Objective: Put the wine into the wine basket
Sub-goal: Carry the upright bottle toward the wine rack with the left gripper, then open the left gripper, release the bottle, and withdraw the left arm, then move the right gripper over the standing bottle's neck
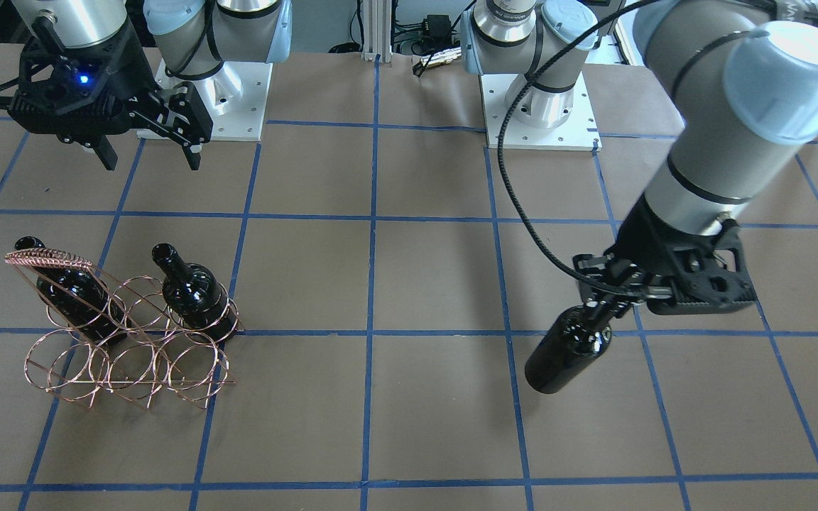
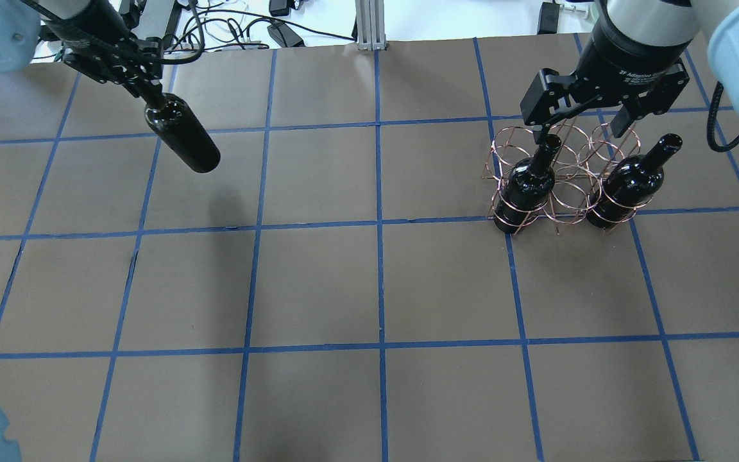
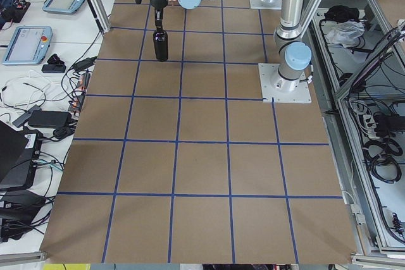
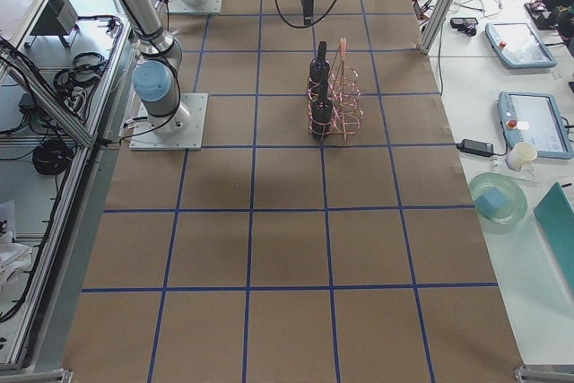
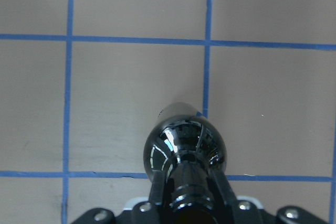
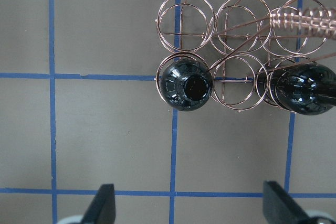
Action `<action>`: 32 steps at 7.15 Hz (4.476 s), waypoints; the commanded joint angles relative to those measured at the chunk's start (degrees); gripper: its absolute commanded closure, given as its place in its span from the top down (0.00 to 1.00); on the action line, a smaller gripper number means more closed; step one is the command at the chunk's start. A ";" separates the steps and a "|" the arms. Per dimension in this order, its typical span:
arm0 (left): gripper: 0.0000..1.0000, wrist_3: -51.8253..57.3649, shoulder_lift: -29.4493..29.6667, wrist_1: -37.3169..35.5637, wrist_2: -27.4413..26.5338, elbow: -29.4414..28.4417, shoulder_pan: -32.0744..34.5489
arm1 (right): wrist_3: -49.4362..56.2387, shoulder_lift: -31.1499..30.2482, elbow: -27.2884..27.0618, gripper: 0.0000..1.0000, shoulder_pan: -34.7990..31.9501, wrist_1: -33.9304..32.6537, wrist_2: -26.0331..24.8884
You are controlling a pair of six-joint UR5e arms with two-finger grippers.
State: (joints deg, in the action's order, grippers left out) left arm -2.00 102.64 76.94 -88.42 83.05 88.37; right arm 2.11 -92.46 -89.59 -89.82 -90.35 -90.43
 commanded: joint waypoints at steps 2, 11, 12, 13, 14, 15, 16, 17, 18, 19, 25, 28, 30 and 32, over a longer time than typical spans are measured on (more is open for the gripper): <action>0.00 -12.75 -4.63 -0.64 0.01 7.18 12.14 | 0.00 0.00 -0.06 1.00 0.00 0.00 -0.09; 0.00 -19.00 -5.44 -1.70 0.53 14.33 21.75 | 0.00 0.00 -0.06 1.00 0.00 0.00 -0.01; 0.00 -19.44 -5.18 -1.79 0.79 14.33 21.75 | 0.00 -0.09 -0.06 1.00 0.00 -0.09 -0.09; 0.00 -19.62 -5.00 -1.70 0.62 14.33 21.93 | 0.09 -0.18 -0.06 1.00 -0.09 -0.18 -0.79; 0.75 -19.71 -5.00 -1.70 0.53 14.33 22.10 | 0.00 -0.09 -0.06 1.00 0.00 -0.18 -1.06; 1.00 -19.71 -5.34 -1.70 0.62 14.33 22.11 | 0.00 -0.18 -0.06 1.00 0.00 -0.26 -1.15; 1.00 -19.36 -6.13 -0.83 0.19 13.64 22.11 | 0.00 -0.09 -0.06 1.00 -0.09 -0.18 -1.15; 1.00 -19.53 -6.84 -1.00 0.53 12.50 21.67 | 0.00 -0.09 -0.06 1.00 0.00 -0.26 -0.80; 1.00 -19.44 -7.10 1.26 0.10 8.57 20.27 | 0.00 -0.09 -0.06 1.00 -0.09 -0.79 -0.71; 1.00 -19.01 -7.11 4.77 0.09 3.57 17.56 | 0.70 -0.09 0.03 1.00 -0.09 -1.40 -1.23; 1.00 7.74 -7.98 7.77 0.62 -1.05 -9.93 | -3.31 0.26 -2.43 1.00 -2.35 -2.11 4.34; 1.00 8.77 -9.21 9.64 0.27 -1.14 -14.62 | -18.92 2.62 1.15 1.00 -15.76 -2.28 3.95; 1.00 8.77 -9.74 10.33 0.36 -0.61 -15.34 | -32.02 9.89 5.98 1.00 -28.68 -2.98 0.11; 1.00 8.77 -10.35 14.71 0.10 -0.69 -15.33 | -36.90 15.80 7.76 1.00 -33.66 -5.87 -2.29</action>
State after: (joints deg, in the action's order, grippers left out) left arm 6.76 92.70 89.20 -88.16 82.35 73.10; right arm -31.51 -80.01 -82.84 -120.53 -94.25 -91.52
